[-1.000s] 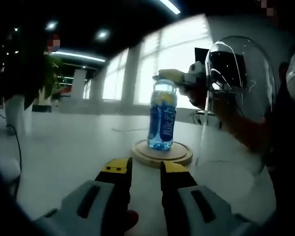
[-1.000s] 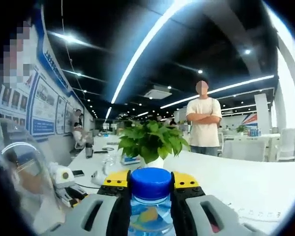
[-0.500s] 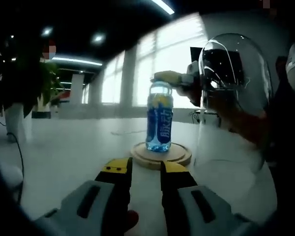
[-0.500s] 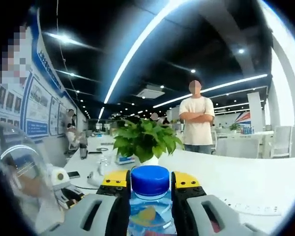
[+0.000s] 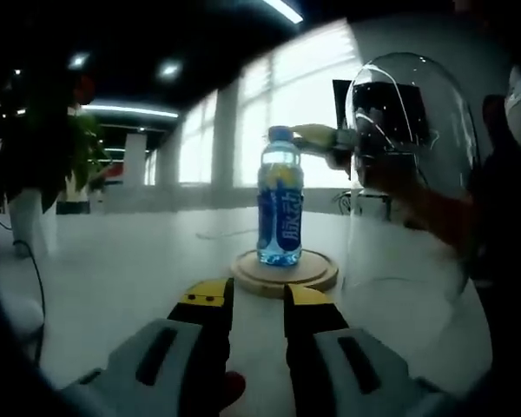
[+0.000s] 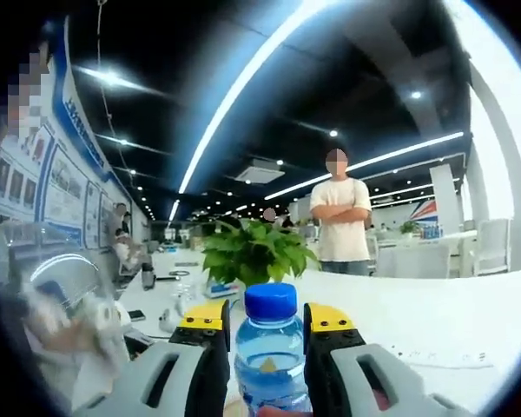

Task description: Open the cover put in the Mizone put the cover back on

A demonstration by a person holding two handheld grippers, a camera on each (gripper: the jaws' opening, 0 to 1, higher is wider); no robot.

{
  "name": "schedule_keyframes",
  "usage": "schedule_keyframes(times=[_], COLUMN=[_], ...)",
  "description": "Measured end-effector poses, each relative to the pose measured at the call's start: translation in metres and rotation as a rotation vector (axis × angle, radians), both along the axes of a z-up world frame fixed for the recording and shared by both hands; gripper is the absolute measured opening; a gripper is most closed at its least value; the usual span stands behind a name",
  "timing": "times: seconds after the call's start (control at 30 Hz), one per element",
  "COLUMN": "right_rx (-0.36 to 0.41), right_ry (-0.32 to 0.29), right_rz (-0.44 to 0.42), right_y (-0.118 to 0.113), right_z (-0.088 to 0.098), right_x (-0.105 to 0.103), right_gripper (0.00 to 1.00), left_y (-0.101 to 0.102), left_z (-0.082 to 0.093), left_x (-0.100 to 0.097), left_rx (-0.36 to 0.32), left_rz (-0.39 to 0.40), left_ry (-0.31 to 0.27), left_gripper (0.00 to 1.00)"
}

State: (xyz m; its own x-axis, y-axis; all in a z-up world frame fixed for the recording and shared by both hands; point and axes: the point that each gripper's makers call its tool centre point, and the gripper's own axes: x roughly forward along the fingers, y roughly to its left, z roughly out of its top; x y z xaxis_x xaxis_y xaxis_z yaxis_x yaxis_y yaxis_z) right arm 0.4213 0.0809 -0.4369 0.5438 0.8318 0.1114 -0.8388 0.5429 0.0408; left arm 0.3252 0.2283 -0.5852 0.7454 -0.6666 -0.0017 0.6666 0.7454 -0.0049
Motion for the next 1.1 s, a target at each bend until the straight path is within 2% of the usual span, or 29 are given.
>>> schedule_keyframes(times=[0.23,0.6,0.87,1.1], right_rx=[0.026,0.024,0.013,-0.004], right_ry=[0.0,-0.026,-0.009,0.005], right_rz=[-0.024,-0.066,-0.097,-0.103], right_y=[-0.012,-0.042,-0.062,-0.068], right_z=[-0.002,0.0,-0.018,-0.031], right_x=[-0.006,-0.022,-0.037,-0.049], right_gripper=[0.27,0.26,0.26,0.26], left_y=[0.002,0.001,0.001,0.001], left_z=[0.003,0.002,0.004,0.005], left_x=[0.001,0.001,0.001,-0.001], left_rx=[-0.025,-0.021,-0.034,-0.042], left_rz=[0.007,0.005,0.003,-0.005], left_ry=[-0.001,0.002,-0.003,0.004], left_gripper=[0.18,0.18,0.18,0.18])
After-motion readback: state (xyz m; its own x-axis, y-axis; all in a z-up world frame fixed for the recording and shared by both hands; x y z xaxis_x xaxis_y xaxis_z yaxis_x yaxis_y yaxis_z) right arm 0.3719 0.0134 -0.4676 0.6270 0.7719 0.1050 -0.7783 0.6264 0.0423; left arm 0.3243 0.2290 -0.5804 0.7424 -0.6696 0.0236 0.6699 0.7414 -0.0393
